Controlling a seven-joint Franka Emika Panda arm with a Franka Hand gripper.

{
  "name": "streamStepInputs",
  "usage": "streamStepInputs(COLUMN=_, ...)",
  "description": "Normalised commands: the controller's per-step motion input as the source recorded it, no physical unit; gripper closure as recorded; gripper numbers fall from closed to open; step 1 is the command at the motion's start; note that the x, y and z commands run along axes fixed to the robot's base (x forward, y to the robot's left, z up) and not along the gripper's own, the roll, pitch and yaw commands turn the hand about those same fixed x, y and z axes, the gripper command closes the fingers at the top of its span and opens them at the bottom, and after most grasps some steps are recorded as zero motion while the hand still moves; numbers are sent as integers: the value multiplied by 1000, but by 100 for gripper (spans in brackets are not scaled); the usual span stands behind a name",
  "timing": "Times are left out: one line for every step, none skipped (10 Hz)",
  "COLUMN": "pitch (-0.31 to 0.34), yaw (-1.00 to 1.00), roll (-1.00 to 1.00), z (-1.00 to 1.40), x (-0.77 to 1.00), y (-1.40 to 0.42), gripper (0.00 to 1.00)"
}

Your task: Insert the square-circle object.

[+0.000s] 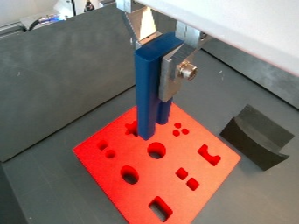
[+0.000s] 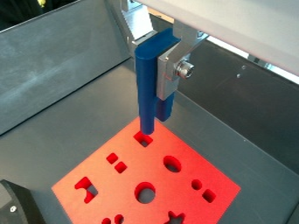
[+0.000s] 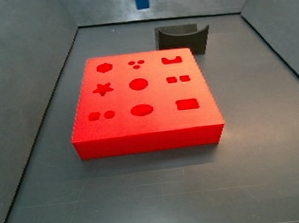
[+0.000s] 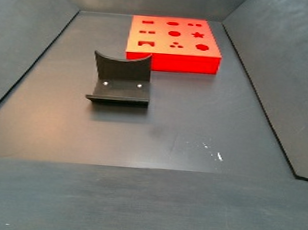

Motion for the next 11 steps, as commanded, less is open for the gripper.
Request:
streamStepInputs(pitch=13, yaw=-14, roll=127, z=-243, x=111, y=0, gripper=100)
streamStepInputs(pitch=0, yaw=-183, roll=227, z=-569, x=334, y=-334, gripper=100)
streamStepInputs(pitch=-10, yaw=-440, roll=217, z=-960, x=326, y=-463, gripper=100)
streamStepInputs(pitch=-33, yaw=-523, roll=164, z=-1000, x=231, y=-503, gripper=100)
streamStepInputs(pitch=-20, yaw=-517, roll=174, z=-1000, x=171, y=-463, gripper=100)
streamStepInputs(pitch=-4, yaw=-526, roll=171, z=-980, x=54, y=-320, gripper=100)
streamStepInputs(pitch=0, yaw=-597, roll=116, z=-1000, x=66, y=-83, gripper=100)
streamStepInputs(pitch=0, yaw=-634, roll=0, z=-1000, x=-17, y=311, gripper=100)
streamStepInputs(pitch=-1, yaw=-557, roll=-79, z=-934, x=0, y=417, gripper=100)
streamStepInputs(pitch=-9, yaw=-474, roll=-131, z=-823, x=0, y=446, gripper=100)
streamStepInputs(pitch=0, yaw=-349, roll=-191, z=-586, x=137, y=351, gripper=100)
